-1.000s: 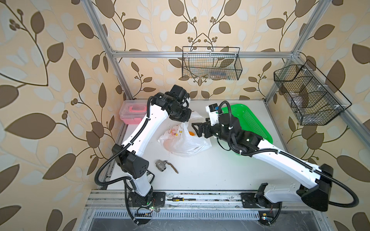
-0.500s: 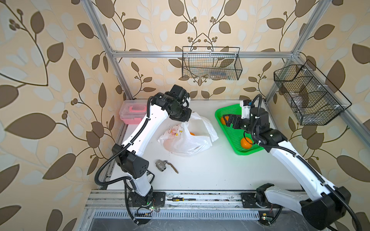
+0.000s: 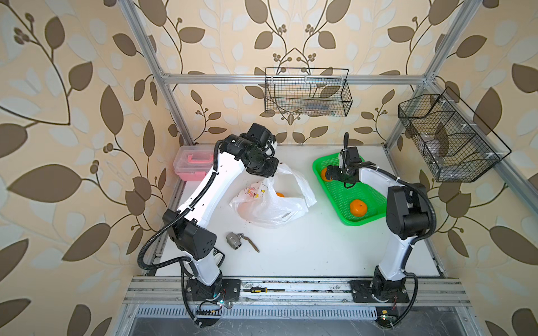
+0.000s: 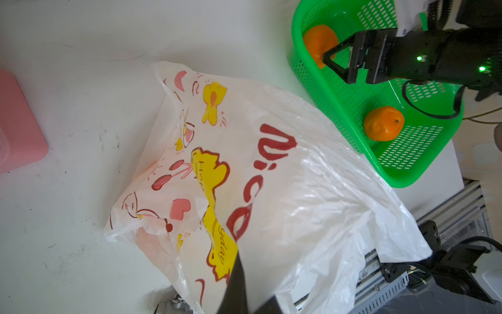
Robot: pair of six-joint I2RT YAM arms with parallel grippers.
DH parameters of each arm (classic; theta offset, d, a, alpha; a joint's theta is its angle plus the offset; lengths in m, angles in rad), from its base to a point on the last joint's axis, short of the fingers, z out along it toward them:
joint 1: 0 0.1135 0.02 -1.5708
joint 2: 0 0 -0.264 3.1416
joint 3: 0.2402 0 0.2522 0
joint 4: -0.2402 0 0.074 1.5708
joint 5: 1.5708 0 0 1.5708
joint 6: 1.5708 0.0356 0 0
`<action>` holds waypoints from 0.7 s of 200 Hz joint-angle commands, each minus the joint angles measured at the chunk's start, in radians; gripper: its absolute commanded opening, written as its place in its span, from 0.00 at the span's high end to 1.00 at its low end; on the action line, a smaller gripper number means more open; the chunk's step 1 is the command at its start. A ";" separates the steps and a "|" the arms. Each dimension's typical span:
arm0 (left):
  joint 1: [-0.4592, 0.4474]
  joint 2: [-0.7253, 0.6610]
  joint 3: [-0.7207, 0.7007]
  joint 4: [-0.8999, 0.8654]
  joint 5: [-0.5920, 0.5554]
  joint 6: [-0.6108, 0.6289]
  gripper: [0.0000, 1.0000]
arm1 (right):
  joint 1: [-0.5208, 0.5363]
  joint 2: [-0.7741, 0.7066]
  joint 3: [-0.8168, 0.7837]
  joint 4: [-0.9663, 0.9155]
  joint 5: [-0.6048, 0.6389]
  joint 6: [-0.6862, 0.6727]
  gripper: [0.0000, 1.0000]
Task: Place the oranges into plastic bags & tie knots
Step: Pick up the orange from the basket.
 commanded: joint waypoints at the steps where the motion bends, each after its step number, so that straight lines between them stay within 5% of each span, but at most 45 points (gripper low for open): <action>1: 0.010 -0.032 0.007 -0.007 0.011 0.019 1.00 | 0.005 0.052 0.086 -0.014 -0.011 -0.013 0.03; 68: 0.009 -0.026 0.009 -0.010 0.012 0.021 1.00 | 0.008 0.189 0.171 -0.018 -0.059 -0.007 0.07; 140: 0.009 -0.016 0.016 -0.010 0.013 0.021 1.00 | 0.009 0.161 0.158 -0.018 -0.112 -0.028 0.34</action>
